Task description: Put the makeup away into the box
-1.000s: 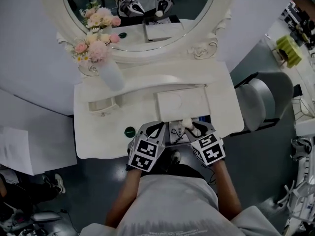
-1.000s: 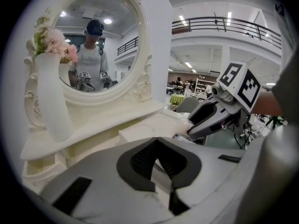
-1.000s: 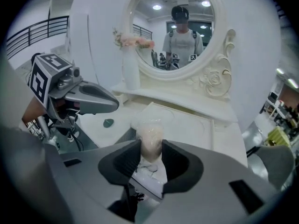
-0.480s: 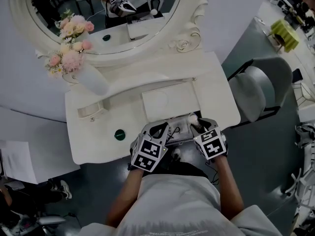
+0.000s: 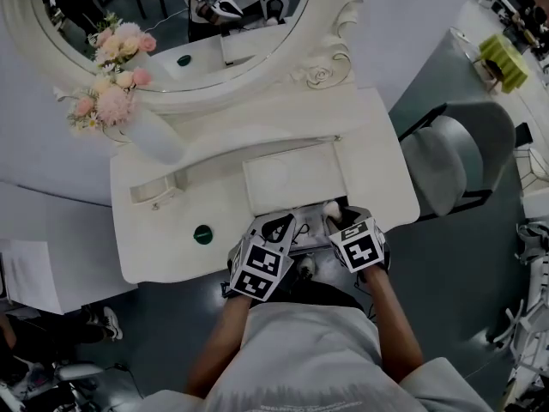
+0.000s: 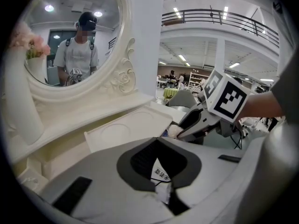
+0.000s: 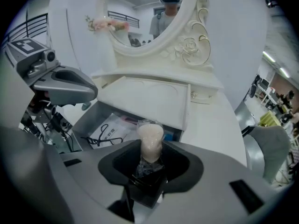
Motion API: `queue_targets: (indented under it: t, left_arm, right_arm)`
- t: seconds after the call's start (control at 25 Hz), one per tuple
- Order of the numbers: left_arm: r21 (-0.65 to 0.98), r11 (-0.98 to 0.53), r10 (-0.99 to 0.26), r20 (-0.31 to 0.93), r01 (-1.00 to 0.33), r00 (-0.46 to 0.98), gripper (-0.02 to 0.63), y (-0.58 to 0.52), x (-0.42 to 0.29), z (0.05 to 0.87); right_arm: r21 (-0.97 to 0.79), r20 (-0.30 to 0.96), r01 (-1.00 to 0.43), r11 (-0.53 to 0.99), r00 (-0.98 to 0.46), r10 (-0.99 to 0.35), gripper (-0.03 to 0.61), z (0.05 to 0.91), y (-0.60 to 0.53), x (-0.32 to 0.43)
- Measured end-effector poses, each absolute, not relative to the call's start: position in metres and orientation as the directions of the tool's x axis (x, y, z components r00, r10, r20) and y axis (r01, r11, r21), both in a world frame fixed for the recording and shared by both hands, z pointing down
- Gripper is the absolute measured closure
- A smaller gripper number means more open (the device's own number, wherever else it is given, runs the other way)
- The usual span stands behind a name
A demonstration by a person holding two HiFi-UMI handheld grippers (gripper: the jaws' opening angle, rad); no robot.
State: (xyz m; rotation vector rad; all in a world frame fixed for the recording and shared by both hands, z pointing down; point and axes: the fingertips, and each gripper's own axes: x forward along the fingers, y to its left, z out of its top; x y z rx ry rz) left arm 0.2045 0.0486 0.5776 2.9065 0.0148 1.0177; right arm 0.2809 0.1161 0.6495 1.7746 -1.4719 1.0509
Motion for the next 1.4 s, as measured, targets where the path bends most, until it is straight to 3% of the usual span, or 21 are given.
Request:
queue_targets:
  t: [0.52,0.68,1.4]
  left_arm:
    - [0.066,-0.997,0.008,0.634,-0.043,0.773,0.617,0.043,0.202,0.585]
    - [0.062,-0.996,-0.006,0.634,-0.058,0.773,0.617,0.038,0.197,0.582]
    - [0.049,-0.972,-0.151,0.619,-0.23,0.771,0.618,-0.028,0.115,0.544]
  right_arm:
    - [0.059,0.858,-0.983,-0.175,0.14,-0.494,0.437,0.664,0.103,0.277]
    - [0.066,0.857,-0.983,-0.174,0.145,-0.494,0.407,0.662,0.105,0.276]
    - [0.088,0.836,-0.983,-0.161,0.16,-0.524,0.385,0.599,0.064,0.261]
